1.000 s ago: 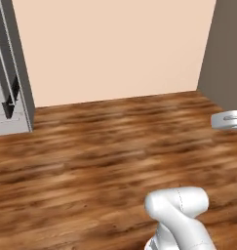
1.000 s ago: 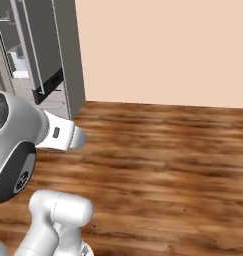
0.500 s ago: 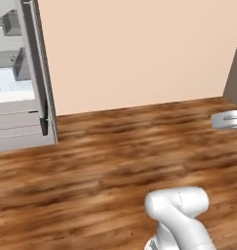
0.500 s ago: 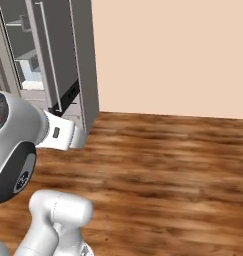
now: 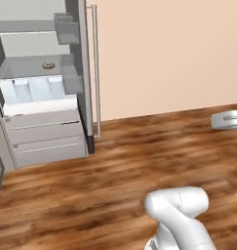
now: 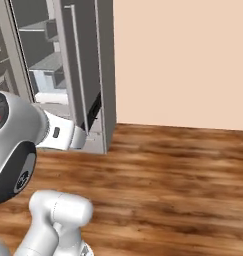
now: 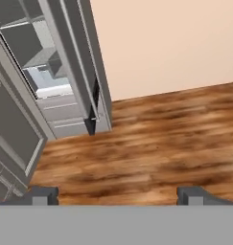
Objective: Take the donuts from the fridge and place them on the empty tray on the dining counter.
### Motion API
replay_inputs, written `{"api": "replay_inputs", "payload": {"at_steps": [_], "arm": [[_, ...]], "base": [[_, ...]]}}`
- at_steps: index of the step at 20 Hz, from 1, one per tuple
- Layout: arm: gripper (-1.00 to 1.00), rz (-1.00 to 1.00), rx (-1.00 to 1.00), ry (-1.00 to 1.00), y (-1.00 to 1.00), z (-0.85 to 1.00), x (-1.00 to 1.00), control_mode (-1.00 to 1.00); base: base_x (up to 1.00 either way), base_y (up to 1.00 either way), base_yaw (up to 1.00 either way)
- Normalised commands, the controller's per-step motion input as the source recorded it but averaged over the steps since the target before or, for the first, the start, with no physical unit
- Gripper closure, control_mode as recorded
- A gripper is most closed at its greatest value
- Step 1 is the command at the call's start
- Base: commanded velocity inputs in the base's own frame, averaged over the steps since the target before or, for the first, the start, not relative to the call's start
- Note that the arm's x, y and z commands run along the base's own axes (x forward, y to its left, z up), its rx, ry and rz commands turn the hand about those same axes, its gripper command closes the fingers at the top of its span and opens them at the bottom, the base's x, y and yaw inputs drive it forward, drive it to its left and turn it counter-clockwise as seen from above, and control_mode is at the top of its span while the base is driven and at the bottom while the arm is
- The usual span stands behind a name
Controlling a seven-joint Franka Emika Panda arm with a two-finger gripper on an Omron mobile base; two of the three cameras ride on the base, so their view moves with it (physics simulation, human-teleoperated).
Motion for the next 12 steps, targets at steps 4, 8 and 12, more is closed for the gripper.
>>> {"api": "replay_inputs", "payload": {"at_steps": [4,8,12], "arm": [[-1.00,0.00,0.00,0.00,0.00,0.00,0.00,1.00],[-1.00,0.00,0.00,0.00,0.00,0.00,0.00,1.00],[-1.00,0.00,0.00,0.00,0.00,0.00,0.00,1.00]], "base": [[0.78,1.00,-0.03],[0.61,1.00,-0.07],[1.00,1.00,-0.12]]}}
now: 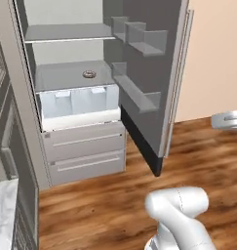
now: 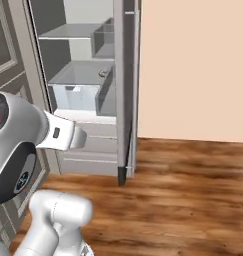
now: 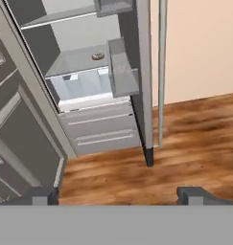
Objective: Take the donuts from the fridge and place them on the empty tray on the dining counter.
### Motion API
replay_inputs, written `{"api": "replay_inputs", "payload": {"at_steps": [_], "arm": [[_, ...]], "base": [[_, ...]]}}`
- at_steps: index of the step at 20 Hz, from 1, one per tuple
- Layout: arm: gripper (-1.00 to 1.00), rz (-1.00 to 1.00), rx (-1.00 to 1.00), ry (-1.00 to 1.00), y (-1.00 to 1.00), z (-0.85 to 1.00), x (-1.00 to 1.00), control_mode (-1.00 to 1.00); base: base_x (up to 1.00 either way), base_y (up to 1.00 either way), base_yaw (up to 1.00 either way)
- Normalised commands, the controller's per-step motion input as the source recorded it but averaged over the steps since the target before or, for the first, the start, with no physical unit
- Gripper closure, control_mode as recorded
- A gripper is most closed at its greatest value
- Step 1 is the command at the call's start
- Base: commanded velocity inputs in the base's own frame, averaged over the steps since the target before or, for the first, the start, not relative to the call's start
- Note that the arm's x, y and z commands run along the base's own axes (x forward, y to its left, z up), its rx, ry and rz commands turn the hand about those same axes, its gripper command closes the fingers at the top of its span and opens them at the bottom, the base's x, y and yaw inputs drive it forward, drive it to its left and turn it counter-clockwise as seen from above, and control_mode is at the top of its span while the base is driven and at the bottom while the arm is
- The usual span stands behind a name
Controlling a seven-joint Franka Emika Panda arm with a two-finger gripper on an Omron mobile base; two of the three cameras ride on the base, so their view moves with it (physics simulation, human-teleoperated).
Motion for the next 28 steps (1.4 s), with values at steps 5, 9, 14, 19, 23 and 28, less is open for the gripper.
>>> {"api": "replay_inputs", "payload": {"at_steps": [5,9,14,19,23,28], "arm": [[-1.00,0.00,0.00,0.00,0.00,0.00,0.00,1.00],[-1.00,0.00,0.00,0.00,0.00,0.00,0.00,1.00],[-1.00,0.00,0.00,0.00,0.00,0.00,0.00,1.00],[-1.00,0.00,0.00,0.00,0.00,0.00,0.00,1.00],[-1.00,0.00,0.00,0.00,0.00,0.00,0.00,1.00],[-1.00,0.00,0.00,0.00,0.00,0.00,0.00,1.00]], "base": [[1.00,1.00,-0.10],[1.00,0.97,-0.11],[1.00,0.35,-0.07],[1.00,-0.36,0.03],[1.00,-0.02,0.00],[1.00,0.03,0.00]]}}
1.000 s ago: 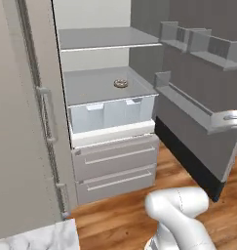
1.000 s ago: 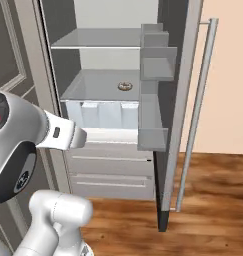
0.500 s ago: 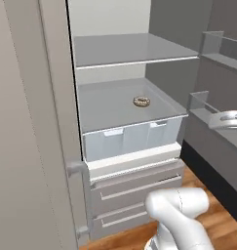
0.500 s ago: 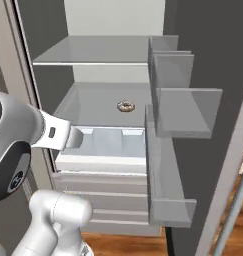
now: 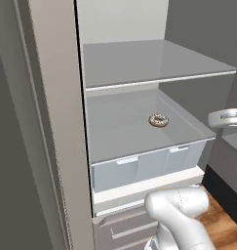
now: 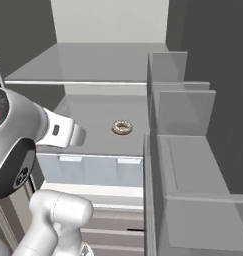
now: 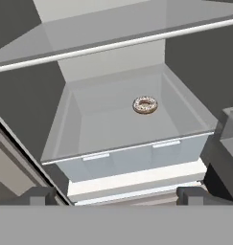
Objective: Take the donuts from the fridge and place them on the empty tray on the dining counter.
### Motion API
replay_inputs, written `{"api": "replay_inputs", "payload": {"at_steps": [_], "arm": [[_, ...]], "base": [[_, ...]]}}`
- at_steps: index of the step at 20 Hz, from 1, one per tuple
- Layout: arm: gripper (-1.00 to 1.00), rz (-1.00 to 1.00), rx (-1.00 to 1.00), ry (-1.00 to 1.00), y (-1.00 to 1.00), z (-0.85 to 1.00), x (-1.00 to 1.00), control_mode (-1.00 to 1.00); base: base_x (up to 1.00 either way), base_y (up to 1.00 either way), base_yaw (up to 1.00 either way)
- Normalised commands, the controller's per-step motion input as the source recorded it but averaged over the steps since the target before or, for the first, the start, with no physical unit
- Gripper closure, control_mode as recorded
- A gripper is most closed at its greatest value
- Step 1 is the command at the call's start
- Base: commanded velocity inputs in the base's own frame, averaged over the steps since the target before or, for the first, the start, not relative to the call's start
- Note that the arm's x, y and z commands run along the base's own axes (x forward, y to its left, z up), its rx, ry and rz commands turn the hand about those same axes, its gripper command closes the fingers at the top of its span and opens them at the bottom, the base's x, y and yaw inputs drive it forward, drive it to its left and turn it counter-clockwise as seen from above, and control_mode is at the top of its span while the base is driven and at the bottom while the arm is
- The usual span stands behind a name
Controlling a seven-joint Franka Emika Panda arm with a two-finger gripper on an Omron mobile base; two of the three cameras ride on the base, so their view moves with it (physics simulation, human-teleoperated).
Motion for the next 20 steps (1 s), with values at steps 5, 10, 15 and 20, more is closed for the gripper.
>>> {"api": "replay_inputs", "payload": {"at_steps": [5,10,15,20], "arm": [[-1.00,0.00,0.00,0.00,0.00,0.00,0.00,1.00],[-1.00,0.00,0.00,0.00,0.00,0.00,0.00,1.00],[-1.00,-0.13,0.02,0.00,0.19,-0.13,0.24,-1.00],[-1.00,-0.12,0.05,0.00,0.12,-0.42,0.54,-1.00]], "base": [[1.00,-0.10,-0.04],[0.97,0.30,-0.43],[0.50,0.22,-0.26],[0.00,0.00,0.00]]}}
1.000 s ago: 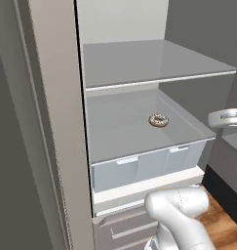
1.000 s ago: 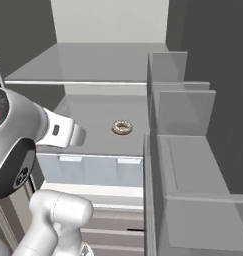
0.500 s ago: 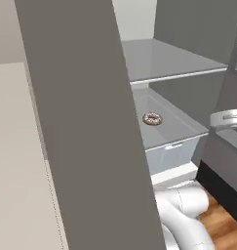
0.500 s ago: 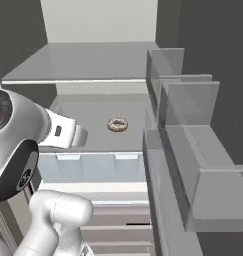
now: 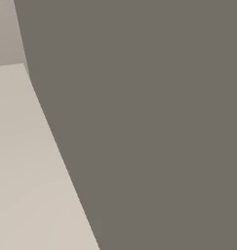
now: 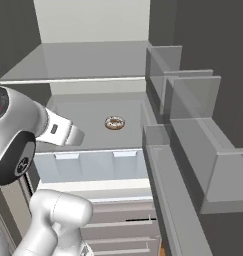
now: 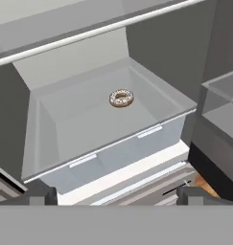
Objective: Take the donuts from the fridge and place them on the empty tray on the dining counter.
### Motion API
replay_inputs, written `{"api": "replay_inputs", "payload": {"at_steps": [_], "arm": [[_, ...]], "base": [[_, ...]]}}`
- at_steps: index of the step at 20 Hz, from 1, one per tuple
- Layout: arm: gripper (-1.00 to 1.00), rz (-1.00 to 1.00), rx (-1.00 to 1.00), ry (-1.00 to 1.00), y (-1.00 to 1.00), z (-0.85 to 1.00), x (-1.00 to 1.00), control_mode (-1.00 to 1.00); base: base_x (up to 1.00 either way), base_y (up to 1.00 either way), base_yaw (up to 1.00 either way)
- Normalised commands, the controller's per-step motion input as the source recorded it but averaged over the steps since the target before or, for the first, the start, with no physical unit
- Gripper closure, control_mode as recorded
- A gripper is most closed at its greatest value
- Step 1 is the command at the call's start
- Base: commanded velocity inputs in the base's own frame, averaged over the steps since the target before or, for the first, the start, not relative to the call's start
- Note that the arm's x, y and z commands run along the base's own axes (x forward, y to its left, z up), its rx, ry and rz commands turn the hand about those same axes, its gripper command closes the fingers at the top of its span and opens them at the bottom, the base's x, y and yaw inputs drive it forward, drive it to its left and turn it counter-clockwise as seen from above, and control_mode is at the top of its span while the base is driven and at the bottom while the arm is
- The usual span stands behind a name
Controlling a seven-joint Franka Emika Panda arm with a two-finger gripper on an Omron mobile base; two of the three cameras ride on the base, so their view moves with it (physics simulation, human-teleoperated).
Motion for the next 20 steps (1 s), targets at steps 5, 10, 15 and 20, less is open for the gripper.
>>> {"api": "replay_inputs", "payload": {"at_steps": [5,10,15,20], "arm": [[-1.00,0.00,0.02,0.00,0.00,-0.38,0.43,-1.00],[-1.00,0.00,0.00,0.00,0.00,-0.33,0.66,-1.00],[-1.00,0.01,0.01,0.00,0.00,-0.36,0.69,-1.00],[-1.00,0.00,0.00,0.00,0.00,-0.24,0.65,-1.00]], "base": [[0.00,0.00,0.00],[0.00,0.00,0.00],[0.00,0.00,0.00],[0.00,0.00,0.00]]}}
